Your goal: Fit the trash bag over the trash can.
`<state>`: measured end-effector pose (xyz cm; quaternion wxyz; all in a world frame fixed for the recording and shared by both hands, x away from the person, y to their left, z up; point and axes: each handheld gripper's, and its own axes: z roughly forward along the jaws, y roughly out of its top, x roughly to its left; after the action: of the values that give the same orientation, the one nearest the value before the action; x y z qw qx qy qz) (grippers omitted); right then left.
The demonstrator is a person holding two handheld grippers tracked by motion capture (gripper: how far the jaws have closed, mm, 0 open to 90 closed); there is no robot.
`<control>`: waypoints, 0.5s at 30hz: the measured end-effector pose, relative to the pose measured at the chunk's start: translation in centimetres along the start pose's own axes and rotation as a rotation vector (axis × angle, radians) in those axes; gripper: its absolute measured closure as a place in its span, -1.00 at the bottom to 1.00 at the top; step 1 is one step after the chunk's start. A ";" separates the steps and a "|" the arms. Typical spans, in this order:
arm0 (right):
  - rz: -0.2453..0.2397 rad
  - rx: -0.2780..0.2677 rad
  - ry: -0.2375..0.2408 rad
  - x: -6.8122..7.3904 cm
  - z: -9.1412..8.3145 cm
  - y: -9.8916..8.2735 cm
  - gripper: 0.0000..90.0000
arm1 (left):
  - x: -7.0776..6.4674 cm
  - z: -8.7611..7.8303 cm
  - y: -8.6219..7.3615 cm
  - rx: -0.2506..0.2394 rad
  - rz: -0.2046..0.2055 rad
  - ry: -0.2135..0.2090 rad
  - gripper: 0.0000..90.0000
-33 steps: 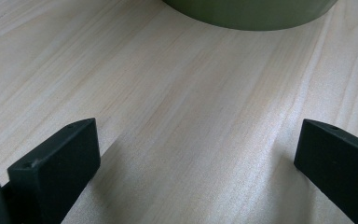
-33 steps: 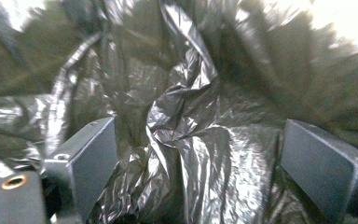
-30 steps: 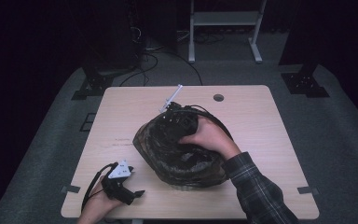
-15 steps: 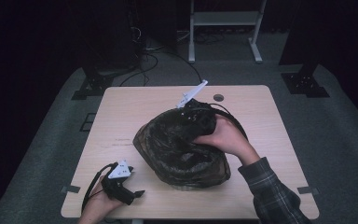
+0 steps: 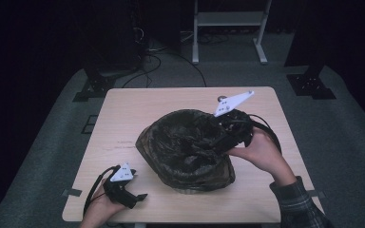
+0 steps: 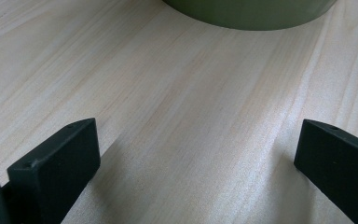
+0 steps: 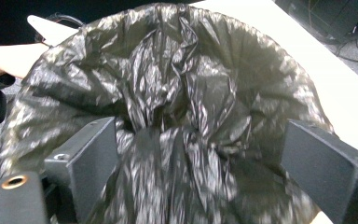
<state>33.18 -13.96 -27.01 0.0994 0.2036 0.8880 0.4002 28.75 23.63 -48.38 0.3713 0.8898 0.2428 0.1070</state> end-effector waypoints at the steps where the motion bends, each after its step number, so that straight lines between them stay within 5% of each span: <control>1: 0.003 -0.009 -0.004 0.0 -0.3 -0.5 -0.77 | 0.0 0.0 0.0 0.000 0.000 0.000 -1.00; 15: 0.033 -0.059 -0.025 0.9 -3.0 -5.3 -0.77 | 0.0 0.0 0.0 0.000 0.000 0.000 -1.00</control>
<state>29.84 -18.72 -28.96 0.1099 0.2201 0.8709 0.4254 28.75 23.63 -48.38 0.3714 0.8897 0.2429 0.1070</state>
